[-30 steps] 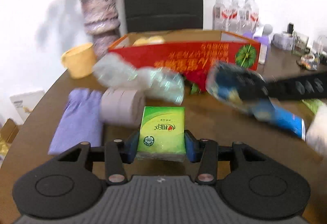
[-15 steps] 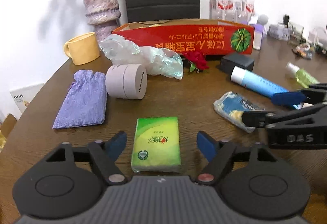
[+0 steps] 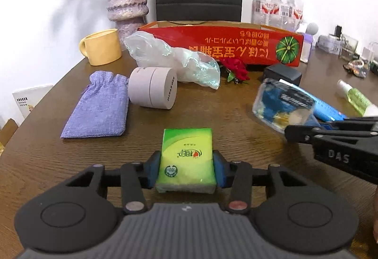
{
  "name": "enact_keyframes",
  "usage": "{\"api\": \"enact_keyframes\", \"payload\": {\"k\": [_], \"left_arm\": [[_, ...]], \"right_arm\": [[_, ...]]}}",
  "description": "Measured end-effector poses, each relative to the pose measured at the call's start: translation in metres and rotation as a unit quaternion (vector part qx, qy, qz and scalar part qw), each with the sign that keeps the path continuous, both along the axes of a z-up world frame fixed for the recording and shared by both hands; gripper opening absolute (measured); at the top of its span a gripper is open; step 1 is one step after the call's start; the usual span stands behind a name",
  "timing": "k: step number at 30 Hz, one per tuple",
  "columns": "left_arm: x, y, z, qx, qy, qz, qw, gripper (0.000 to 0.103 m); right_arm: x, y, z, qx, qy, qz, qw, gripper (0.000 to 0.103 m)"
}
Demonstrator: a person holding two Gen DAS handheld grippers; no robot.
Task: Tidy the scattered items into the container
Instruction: 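Grasp the green tissue pack with the left gripper while the right grasps the blue-white wipes packet, then carry the tissue pack and wipes packet into the box and open both grippers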
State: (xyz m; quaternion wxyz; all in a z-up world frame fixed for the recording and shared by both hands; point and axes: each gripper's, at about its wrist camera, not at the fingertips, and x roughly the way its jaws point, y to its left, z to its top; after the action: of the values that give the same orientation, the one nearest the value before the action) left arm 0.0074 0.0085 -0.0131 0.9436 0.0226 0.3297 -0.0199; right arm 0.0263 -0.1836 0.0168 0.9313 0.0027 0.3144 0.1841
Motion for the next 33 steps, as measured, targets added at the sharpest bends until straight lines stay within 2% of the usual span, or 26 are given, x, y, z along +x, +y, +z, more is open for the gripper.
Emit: {"api": "enact_keyframes", "payload": {"k": [5,10,28,31,33], "left_arm": [[0.000,-0.002,0.005,0.000,-0.006,0.003,1.0000,0.046],[-0.004,-0.006,0.004,0.008,-0.001,0.002,1.0000,0.046],[-0.013,-0.012,0.008,0.002,0.008,-0.011,0.9999,0.046],[-0.010,-0.010,0.015,-0.009,0.008,-0.013,0.9998,0.046],[-0.006,-0.008,0.029,-0.019,-0.011,-0.016,0.9996,0.046]], "right_arm": [[-0.014,-0.003,0.009,-0.001,-0.011,-0.026,1.000,0.009],[-0.029,0.005,0.005,-0.044,-0.021,-0.036,0.998,0.009],[-0.038,-0.001,0.001,-0.049,-0.004,-0.036,0.998,0.009],[-0.037,0.000,0.004,-0.049,-0.005,-0.033,0.998,0.009],[-0.035,-0.001,0.012,-0.046,-0.012,-0.030,0.998,0.009]]}}
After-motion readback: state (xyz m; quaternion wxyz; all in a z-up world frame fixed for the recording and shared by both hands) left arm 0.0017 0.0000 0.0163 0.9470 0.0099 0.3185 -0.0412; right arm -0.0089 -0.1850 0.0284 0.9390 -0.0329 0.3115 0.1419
